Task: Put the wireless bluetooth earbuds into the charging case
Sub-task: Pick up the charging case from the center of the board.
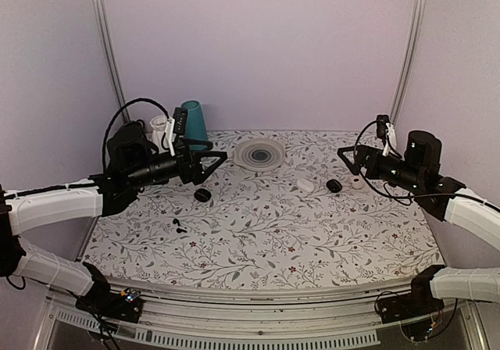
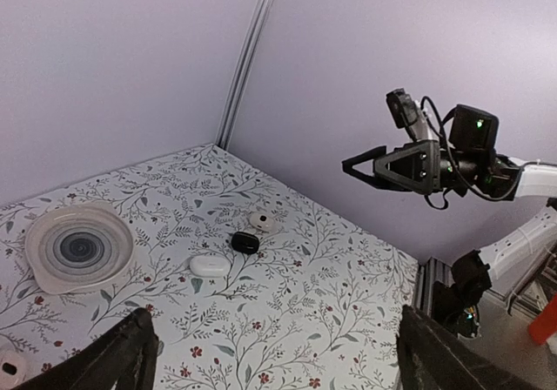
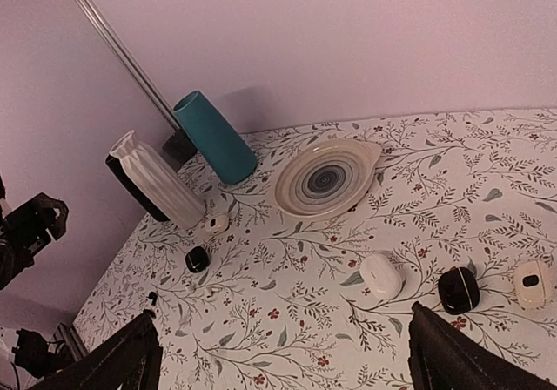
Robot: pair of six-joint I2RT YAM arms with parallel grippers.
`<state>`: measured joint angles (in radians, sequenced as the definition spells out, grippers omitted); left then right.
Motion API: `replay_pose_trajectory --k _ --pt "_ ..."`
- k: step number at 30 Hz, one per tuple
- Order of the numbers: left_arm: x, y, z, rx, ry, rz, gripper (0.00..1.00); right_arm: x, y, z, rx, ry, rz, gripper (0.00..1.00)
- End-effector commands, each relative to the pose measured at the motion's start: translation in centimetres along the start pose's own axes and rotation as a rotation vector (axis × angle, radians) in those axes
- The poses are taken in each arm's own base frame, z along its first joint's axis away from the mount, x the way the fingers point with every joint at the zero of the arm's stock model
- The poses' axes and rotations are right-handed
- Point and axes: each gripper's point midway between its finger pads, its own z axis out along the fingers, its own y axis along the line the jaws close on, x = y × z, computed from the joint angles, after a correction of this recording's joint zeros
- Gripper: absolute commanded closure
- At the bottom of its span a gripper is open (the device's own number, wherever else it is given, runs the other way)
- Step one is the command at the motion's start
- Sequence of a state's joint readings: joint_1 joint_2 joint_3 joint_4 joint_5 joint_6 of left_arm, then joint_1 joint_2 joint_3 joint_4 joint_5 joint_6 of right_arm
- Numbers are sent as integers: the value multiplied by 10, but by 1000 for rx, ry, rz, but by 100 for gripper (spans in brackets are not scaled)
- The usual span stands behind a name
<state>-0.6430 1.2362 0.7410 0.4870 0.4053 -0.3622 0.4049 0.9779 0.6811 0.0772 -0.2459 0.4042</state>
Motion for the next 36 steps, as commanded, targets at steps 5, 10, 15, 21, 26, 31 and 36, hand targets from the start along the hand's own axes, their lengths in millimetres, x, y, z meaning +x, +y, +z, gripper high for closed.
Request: replay_pose_trajectory --k 5,10,15,21,26,31,36 --pt "0 9 -6 -36 -7 12 4 -11 6 4 -11 -15 -6 1" --pt "4 14 -7 -56 -2 1 4 -4 0 11 6 16 -2 1" --pt "16 41 -11 -182 19 -40 4 0 -15 16 73 20 15 1" --pt "47 85 -24 -377 95 -125 4 11 -31 29 143 71 41 1" --pt "73 112 -37 -490 143 -189 4 19 -33 35 135 102 40 1" --pt "99 137 -43 -565 215 -240 4 26 -32 37 119 124 48 1" --pt "123 159 -43 -656 309 -239 4 27 -30 35 119 127 49 1"
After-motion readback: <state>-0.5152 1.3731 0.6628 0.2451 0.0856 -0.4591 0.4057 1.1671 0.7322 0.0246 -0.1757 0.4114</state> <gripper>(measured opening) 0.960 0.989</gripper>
